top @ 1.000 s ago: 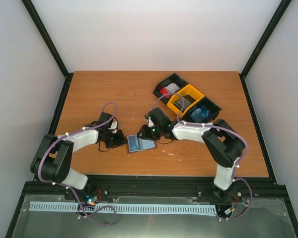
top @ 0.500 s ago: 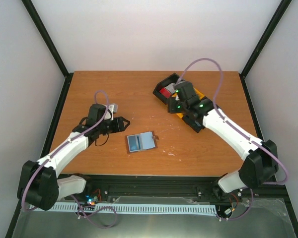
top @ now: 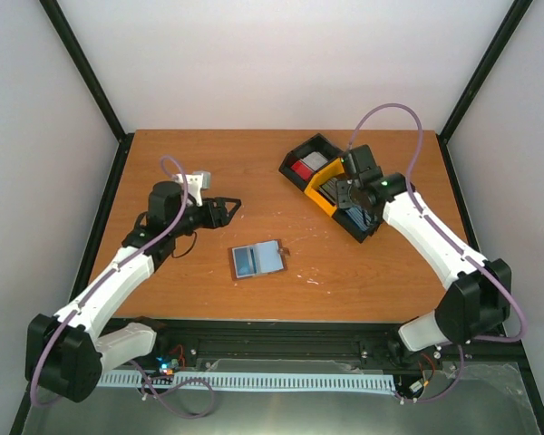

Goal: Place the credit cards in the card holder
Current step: Pick up the credit card from the storage box.

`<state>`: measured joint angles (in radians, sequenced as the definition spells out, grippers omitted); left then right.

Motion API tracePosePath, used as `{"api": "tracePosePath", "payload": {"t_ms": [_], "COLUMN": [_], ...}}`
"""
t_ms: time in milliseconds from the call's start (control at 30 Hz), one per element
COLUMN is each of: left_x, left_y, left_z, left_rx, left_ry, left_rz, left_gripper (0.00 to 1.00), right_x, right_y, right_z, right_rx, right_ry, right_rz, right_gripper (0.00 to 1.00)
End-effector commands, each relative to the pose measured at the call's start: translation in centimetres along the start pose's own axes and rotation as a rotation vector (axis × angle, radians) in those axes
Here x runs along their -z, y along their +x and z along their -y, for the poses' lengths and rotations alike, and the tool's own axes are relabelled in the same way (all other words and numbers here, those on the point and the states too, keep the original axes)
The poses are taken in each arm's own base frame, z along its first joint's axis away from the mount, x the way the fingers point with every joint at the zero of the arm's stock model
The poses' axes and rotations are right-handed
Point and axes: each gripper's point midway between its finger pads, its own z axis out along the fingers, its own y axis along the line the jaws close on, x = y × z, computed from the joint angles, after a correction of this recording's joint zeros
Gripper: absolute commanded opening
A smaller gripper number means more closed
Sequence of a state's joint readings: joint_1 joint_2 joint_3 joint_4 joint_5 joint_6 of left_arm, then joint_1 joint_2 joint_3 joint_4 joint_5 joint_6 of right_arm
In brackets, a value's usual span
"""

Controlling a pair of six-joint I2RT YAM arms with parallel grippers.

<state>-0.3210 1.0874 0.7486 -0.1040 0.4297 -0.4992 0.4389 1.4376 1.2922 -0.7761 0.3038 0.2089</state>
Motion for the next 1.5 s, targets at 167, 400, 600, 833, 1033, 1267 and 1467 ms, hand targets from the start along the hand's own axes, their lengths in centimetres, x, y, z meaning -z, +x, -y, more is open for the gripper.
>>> {"api": "tracePosePath", "payload": {"t_ms": [167,400,600,833,1033,1267,1467], "left_x": [1.8,0.9,1.0,0.8,0.7,0.7,0.7], "left_y": [-0.5,2.6,3.4,3.1,3.1,3.2,3.2], "left_z": [2.3,1.5,0.9,0.3,0.0,-0.6,-0.8], "left_rx": [-0.097,-0.058,-0.032,-0.055,-0.065,-0.052,-0.045], "left_ry": [0.103,0.128,0.109,0.065,0.049,0.017,0.007], "left_rz": [0.073,-0.022,-0.038,-0.045,-0.047,-0.05,-0.045], "left_gripper": [0.69,0.56,0.56,0.53,0.53,0.53,0.53], "right_x": [-2.8,-4.3,-6.7,-10.0,-11.9,-13.5,-13.9], "right_y": [2.8,3.5,4.0,4.9,4.9,5.2,5.4], "right_z": [-2.5,-4.4,-1.0,2.6,4.0,5.1,5.7], "right_rx": [0.013,0.014,0.148,0.17,0.172,0.234,0.282], "right_ry": [-0.014,0.036,0.174,0.263,0.325,0.41,0.455], "right_rz": [-0.164,-0.197,-0.248,-0.316,-0.325,-0.328,-0.32], "right_gripper": [0.66,0.67,0.67,0.5,0.51,0.43,0.38]}}
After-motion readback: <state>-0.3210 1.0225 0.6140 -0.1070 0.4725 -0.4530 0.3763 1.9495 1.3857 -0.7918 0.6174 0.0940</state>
